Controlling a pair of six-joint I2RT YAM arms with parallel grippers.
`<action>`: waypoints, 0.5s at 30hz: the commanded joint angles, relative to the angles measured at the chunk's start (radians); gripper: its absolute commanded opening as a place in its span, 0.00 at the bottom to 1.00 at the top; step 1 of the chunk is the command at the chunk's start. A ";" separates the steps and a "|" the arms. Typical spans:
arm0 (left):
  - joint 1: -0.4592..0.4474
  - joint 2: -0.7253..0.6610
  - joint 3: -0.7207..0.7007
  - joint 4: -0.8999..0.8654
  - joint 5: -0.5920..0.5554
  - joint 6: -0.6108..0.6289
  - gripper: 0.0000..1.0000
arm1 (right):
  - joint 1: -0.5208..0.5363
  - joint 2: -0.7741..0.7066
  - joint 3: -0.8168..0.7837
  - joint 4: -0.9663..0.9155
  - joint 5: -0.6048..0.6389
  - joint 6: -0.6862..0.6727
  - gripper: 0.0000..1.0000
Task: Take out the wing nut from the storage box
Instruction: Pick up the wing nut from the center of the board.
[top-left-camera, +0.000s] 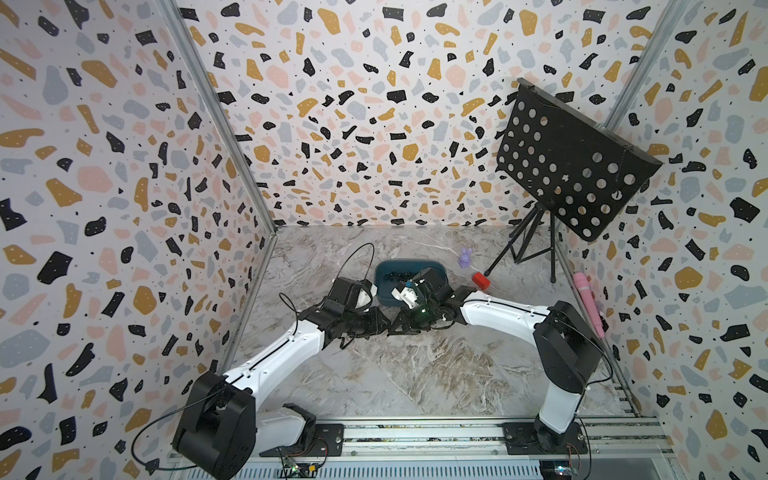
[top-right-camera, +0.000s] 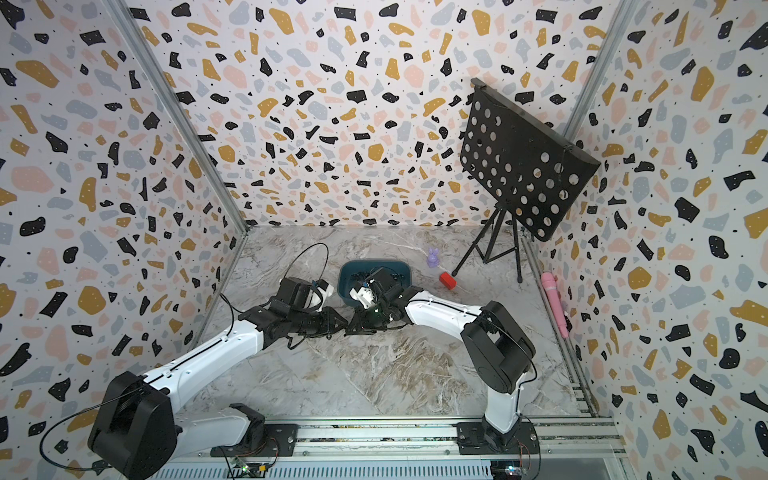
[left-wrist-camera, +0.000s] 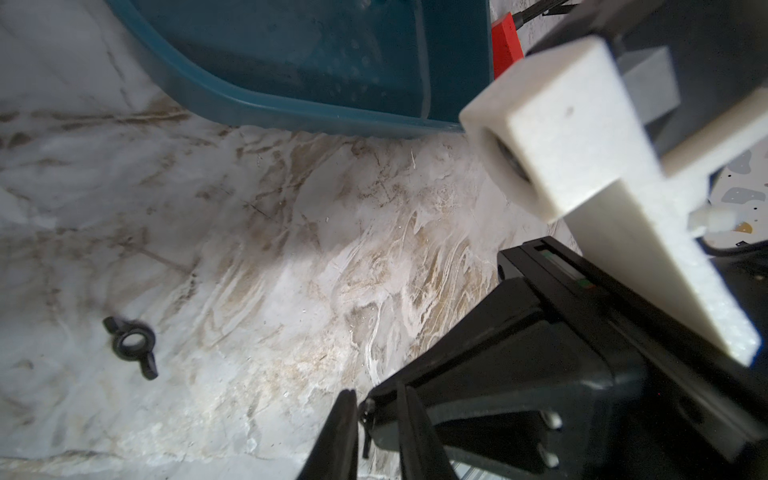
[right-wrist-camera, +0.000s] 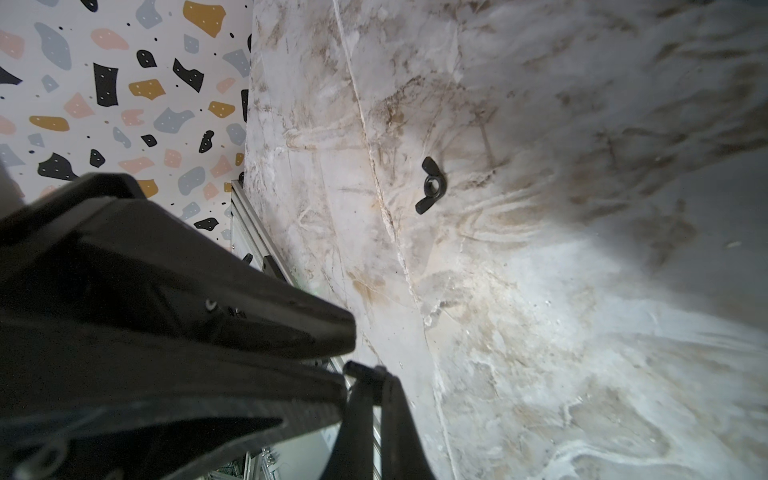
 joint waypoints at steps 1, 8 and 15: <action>-0.006 0.000 -0.010 0.029 0.019 0.000 0.23 | 0.008 -0.061 -0.002 0.039 -0.018 -0.008 0.00; -0.005 0.007 -0.022 0.031 0.032 -0.005 0.19 | 0.008 -0.064 0.001 0.046 -0.013 -0.002 0.00; -0.005 0.010 -0.037 0.029 0.032 -0.014 0.19 | 0.003 -0.067 0.002 0.051 0.000 0.002 0.01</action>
